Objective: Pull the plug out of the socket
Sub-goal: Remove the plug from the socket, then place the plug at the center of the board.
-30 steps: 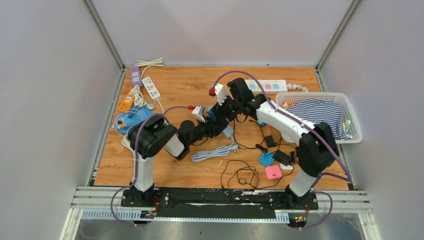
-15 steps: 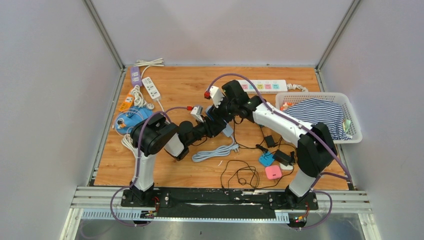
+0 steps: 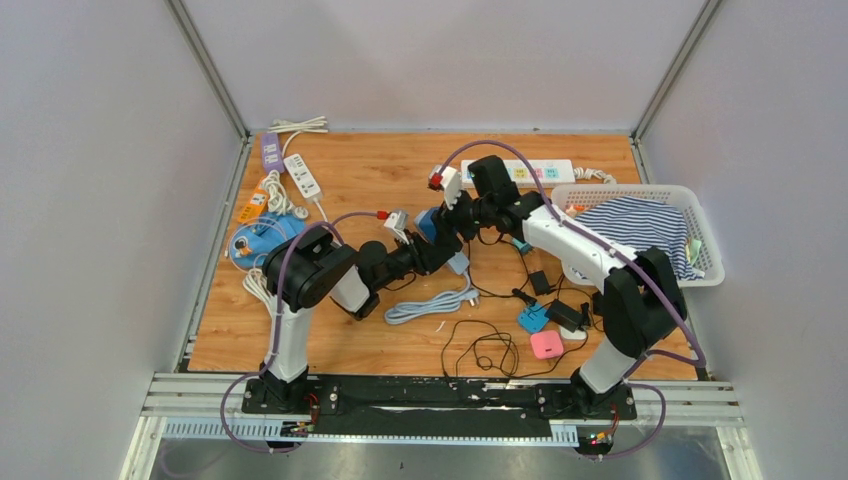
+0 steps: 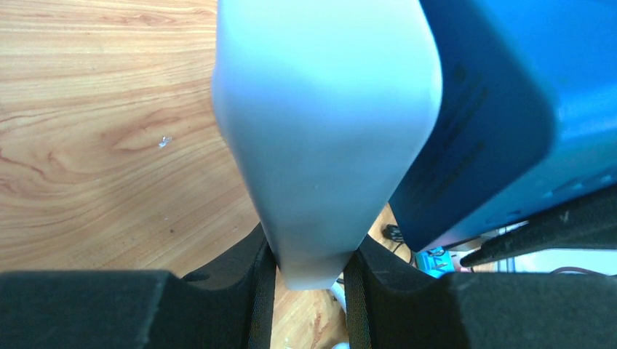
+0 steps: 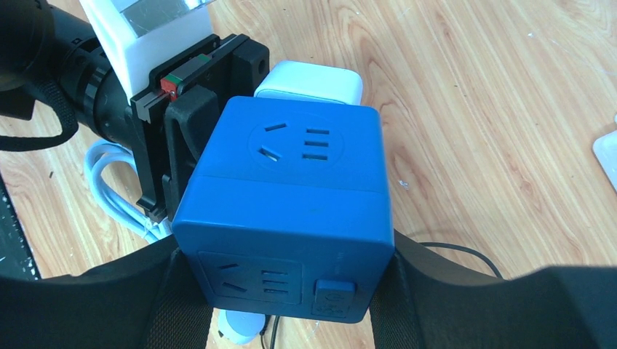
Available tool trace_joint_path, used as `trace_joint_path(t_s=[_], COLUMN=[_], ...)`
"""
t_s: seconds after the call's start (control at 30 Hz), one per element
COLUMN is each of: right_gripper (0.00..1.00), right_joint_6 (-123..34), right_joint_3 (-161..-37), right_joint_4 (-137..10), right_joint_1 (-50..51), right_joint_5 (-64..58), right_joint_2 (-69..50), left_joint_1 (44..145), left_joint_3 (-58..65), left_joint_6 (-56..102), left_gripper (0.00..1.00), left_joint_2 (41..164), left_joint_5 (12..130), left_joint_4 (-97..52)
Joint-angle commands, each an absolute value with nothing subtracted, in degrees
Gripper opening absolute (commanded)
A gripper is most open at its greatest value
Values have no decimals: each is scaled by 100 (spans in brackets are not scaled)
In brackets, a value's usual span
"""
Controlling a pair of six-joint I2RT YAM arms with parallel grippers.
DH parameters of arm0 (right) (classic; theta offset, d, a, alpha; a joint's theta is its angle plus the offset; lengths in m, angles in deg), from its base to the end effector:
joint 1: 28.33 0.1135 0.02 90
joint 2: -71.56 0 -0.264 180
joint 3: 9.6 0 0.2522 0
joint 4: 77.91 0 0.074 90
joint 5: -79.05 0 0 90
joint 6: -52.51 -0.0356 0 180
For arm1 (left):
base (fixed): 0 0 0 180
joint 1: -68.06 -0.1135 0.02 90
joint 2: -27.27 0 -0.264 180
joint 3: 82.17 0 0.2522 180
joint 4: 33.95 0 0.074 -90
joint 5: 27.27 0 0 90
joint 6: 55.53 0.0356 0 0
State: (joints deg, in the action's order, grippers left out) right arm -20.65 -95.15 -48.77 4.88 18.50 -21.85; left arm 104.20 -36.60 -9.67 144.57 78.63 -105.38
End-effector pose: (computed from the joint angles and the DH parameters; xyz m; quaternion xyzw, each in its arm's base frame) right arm 0.2995 0.2170 0.2794 -0.4689 0.7363 0.2866 0.3948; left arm 0.2594 -0.2015 0.1080 0.0483 0.7072 -0.5252 0.4708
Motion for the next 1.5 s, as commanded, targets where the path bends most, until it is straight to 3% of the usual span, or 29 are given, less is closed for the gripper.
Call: trace_joint_path(t_s=[0.0,0.17,0.33,0.57,0.97,1.3,1.47], right_gripper=[0,0,0,0,0,0,0], right_joint_6=[-1909,-1773,-1823,-1774,-441,1356,1671], right_joint_3=[-9765,-10102,-9922,-9294,-9002,-7531,-7395], right_joint_4=[-4228,-3851,-4015,-4542,-3945,-3957,-3712], right_joint_1=[1261,1550,703,94,-613,-684,-684], right_joint_5=[2033,1403,1137,2126,3166,2333,1585], right_joint_2=[-1687,-1960,-1644,-1194,-641,112,-298], left_joint_1=[10154,10153,10136,10135,10134,10132,10135], left_joint_3=[-3750,-3696,-3728,-3779,-4039,-4417,-4547], left_joint_6=[-1036,-1006,-998,-993,-583,94,460], left_gripper=[0,0,0,0,0,0,0], left_joint_2=[14672,14686,14663,14648,14157,13341,12891], left_joint_5=[7092,6882,6851,6973,6964,6829,6687], left_joint_4=[-9939,-9671,-9629,-9873,-9921,-9632,-9254])
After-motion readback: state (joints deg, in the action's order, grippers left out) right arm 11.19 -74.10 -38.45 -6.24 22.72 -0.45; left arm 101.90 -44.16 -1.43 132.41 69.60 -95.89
